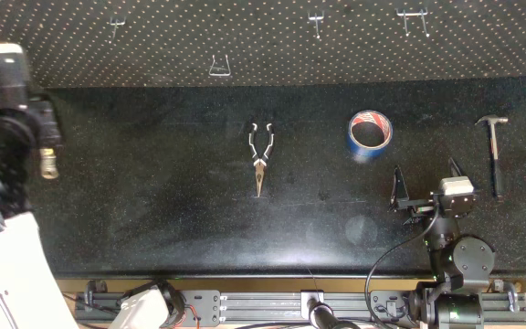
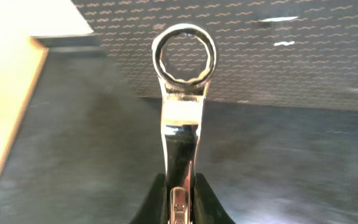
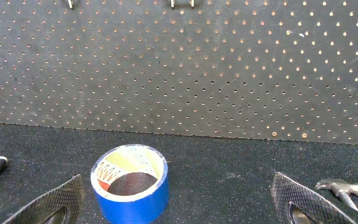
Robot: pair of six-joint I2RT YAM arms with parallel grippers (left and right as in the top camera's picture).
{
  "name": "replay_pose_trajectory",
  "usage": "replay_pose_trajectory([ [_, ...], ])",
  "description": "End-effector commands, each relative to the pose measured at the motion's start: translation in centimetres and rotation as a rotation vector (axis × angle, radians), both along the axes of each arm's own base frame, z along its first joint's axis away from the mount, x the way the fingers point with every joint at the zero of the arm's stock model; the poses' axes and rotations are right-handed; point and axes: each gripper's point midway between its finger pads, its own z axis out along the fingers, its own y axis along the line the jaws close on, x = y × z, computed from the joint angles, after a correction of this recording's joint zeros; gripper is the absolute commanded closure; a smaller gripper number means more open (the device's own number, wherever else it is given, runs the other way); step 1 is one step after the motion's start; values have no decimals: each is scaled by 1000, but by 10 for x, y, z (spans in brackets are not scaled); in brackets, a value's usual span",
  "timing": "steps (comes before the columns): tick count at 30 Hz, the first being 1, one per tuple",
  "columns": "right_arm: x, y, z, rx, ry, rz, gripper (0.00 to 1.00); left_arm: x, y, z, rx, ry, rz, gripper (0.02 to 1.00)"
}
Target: Place Tools Onto Pegboard
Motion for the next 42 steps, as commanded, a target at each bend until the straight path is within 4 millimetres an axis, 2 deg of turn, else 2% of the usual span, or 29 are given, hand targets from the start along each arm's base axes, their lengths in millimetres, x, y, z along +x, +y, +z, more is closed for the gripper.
replay_pose_trajectory([
  [1, 0, 1, -2, -10, 3, 5, 18, -2, -36, -28, -153, -78, 42, 989],
  [2, 0, 1, -2, -10, 3, 5, 18, 0, -35, -45, -139, -123, 40, 989],
  [5, 0, 1, -2, -10, 3, 5, 18, -4, -36, -66, -97, -268, 30, 989],
  [6, 0, 1, -2, -10, 3, 5, 18, -3, -35, -73, -94, -274, 29, 987],
  [8, 0, 1, -2, -10, 3, 5, 18, 1, -34, -104, -115, -201, 35, 987],
  [9, 0, 1, -2, -10, 3, 5, 23, 7, -36, -112, -121, -177, 26, 989],
  [12, 0, 1, -2, -10, 3, 5, 18, 33, -45, -107, -105, -225, -32, 989],
  [13, 0, 1, -2, -10, 3, 5, 18, 48, -43, -105, -97, -257, -38, 989],
  [16, 0, 1, -2, -10, 3, 5, 18, 73, -37, -105, -87, -304, -45, 989],
  [19, 0, 1, -2, -10, 3, 5, 16, 87, -40, -107, -83, -322, -65, 989],
  [23, 0, 1, -2, -10, 3, 5, 18, 103, -63, -115, -93, -319, -129, 989],
  [26, 0, 1, -2, -10, 3, 5, 18, 105, -64, -116, -91, -320, -129, 987],
  [31, 0, 1, -2, -10, 3, 5, 18, 103, -50, -116, -47, -315, -60, 989],
  [42, 0, 1, -2, -10, 3, 5, 18, 105, -49, -124, -50, -295, -55, 987],
])
